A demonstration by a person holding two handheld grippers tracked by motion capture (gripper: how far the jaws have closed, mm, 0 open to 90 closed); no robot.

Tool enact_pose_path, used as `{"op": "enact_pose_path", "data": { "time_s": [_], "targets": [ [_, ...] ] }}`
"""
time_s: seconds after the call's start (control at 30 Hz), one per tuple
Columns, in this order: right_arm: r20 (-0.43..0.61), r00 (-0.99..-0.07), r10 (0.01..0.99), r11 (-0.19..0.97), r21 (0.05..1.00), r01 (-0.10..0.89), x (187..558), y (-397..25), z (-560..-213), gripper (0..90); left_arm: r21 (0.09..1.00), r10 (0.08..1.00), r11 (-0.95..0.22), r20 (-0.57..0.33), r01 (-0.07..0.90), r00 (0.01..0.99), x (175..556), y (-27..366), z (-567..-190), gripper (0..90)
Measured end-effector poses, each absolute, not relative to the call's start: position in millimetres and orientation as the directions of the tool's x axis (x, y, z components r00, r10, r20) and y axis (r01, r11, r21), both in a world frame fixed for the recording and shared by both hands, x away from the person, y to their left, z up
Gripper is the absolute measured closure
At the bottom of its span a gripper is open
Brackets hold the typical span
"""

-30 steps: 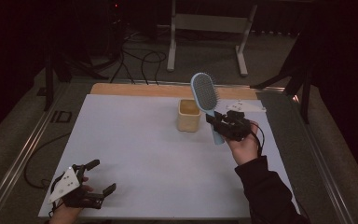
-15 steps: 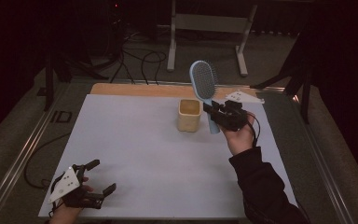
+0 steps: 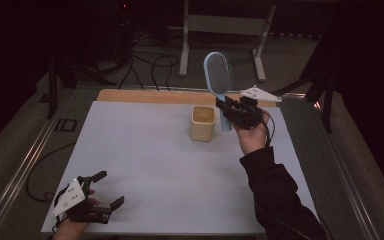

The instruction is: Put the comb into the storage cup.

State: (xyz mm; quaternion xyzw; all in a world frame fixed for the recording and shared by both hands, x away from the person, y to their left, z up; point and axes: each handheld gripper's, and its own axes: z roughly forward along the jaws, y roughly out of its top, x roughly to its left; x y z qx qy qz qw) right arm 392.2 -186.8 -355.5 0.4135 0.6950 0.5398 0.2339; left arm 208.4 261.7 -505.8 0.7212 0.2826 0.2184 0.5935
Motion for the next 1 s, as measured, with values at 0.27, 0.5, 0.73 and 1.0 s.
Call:
{"op": "enact_pose_path", "data": {
  "time_s": [0.27,0.5,0.73,1.0],
  "targets": [
    [0.137,-0.545,0.827,0.048,0.949,0.310,406,-182,-359,70.7,0.980,0.666,-0.133,-0.022,0.149,0.745,209,262,-506,0.0],
    [0.135,-0.538,0.832,0.032,0.956,0.290,416,-179,-361,70.7,0.980,0.666,-0.131,-0.024,0.149,0.745,209,263,-506,0.0],
    [0.149,-0.557,0.817,0.006,0.964,0.267,426,-177,-363,70.7,0.981,0.667,-0.127,-0.028,0.150,0.745,208,263,-506,0.0],
    [0.161,-0.577,0.801,-0.013,0.967,0.253,438,-172,-371,70.7,0.981,0.665,-0.125,-0.030,0.151,0.746,208,263,-506,0.0]
  ]
}}
